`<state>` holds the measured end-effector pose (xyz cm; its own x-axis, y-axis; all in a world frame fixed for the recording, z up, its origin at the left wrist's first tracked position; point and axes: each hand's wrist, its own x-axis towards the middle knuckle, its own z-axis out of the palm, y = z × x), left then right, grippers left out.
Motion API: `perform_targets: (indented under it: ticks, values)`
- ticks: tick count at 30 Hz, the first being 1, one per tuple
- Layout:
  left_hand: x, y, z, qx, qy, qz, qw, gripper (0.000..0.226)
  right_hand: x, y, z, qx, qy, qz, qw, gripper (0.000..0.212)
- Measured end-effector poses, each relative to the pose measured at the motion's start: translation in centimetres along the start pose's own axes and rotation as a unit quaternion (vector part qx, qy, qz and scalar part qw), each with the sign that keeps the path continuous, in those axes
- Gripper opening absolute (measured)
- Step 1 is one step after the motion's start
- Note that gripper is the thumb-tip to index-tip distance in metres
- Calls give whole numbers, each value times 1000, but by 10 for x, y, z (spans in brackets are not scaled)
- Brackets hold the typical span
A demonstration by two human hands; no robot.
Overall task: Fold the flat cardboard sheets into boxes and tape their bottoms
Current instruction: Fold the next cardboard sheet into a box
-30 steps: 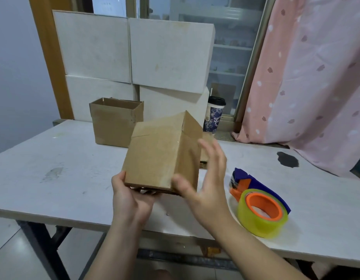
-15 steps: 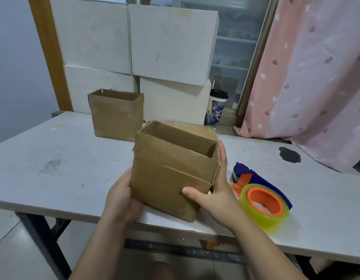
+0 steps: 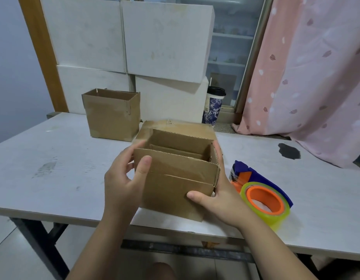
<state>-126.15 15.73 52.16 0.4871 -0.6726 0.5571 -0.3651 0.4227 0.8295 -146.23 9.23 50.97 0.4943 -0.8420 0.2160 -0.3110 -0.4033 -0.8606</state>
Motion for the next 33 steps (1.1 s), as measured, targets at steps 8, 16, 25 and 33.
perform_targets:
  ticks: [8, 16, 25, 33]
  values:
    - [28, 1, -10, 78, -117, -23, 990, 36, -1, 1, 1, 10, 3, 0, 1000, 111]
    - [35, -16, -37, -29, -368, -68, 927, 31, -1, -1, -1, 36, -15, -20, 999, 107]
    - [30, -10, -28, -71, -337, -88, 935, 35, -5, -8, 0, 9, -18, -41, 999, 73]
    - [10, -7, 4, -60, -112, -78, 989, 26, -2, -9, 5, -1, 19, -18, 1000, 41]
